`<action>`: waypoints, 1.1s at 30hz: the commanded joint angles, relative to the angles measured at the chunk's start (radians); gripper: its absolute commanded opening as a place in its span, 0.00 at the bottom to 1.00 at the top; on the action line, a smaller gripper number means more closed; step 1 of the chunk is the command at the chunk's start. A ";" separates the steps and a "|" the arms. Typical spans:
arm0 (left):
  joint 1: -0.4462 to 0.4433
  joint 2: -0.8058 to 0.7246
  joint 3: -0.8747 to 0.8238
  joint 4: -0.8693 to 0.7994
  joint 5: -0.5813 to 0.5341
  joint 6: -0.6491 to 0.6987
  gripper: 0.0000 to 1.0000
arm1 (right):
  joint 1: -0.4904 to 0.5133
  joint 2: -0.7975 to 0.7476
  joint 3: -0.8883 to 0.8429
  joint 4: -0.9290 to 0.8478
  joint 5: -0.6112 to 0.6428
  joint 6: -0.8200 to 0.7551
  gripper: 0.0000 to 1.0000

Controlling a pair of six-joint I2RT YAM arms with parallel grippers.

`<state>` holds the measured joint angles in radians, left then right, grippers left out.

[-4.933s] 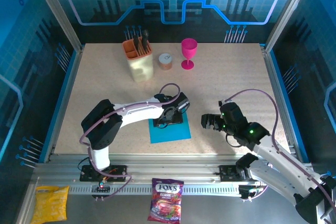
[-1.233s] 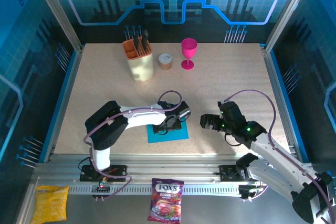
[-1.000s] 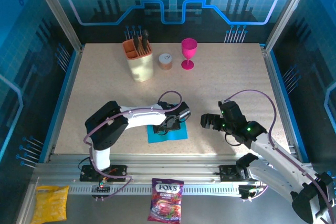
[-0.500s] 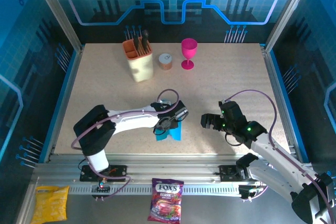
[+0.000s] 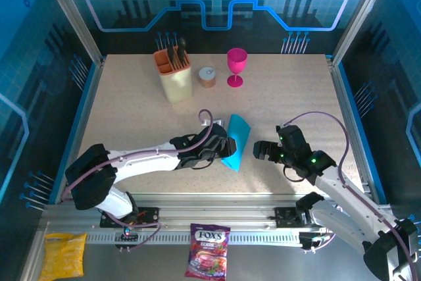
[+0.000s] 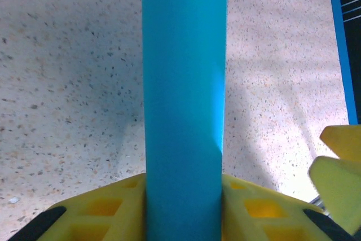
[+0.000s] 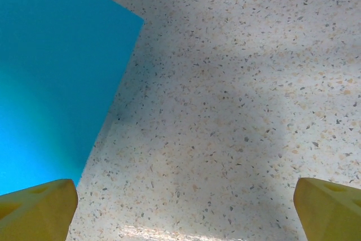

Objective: Fold a paper plane with a square sheet of paper (pick it up from the middle)
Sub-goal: First fold the square sheet of paper in half at the center of the table.

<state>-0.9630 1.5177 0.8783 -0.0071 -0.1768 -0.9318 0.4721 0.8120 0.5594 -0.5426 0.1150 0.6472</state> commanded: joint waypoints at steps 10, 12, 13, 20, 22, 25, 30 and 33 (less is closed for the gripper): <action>-0.019 0.080 -0.160 0.268 -0.168 -0.083 0.38 | -0.024 0.033 0.019 -0.024 -0.077 0.002 0.99; -0.019 0.098 -0.163 0.248 -0.188 -0.085 0.41 | -0.025 0.045 0.017 -0.013 -0.094 0.004 0.99; -0.019 0.104 -0.166 0.247 -0.192 -0.080 0.46 | -0.025 0.050 0.016 -0.006 -0.104 0.004 0.99; -0.019 0.095 -0.185 0.198 -0.244 -0.055 0.62 | -0.026 0.077 0.011 0.023 -0.153 0.002 1.00; -0.018 0.087 -0.182 0.173 -0.257 -0.033 0.66 | -0.026 0.085 0.009 0.031 -0.160 0.002 1.00; -0.015 0.074 -0.171 0.132 -0.270 0.006 0.68 | -0.025 0.099 0.010 0.049 -0.173 0.004 1.00; 0.003 0.067 -0.153 0.070 -0.272 0.062 0.69 | -0.025 0.135 0.010 0.091 -0.207 0.017 0.99; 0.013 0.055 -0.151 0.044 -0.276 0.097 0.69 | -0.025 0.158 0.013 0.118 -0.233 0.026 0.99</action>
<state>-0.9611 1.6115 0.7059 0.0982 -0.4225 -0.8970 0.4568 0.9562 0.5629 -0.4660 -0.0715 0.6559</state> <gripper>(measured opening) 0.688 0.991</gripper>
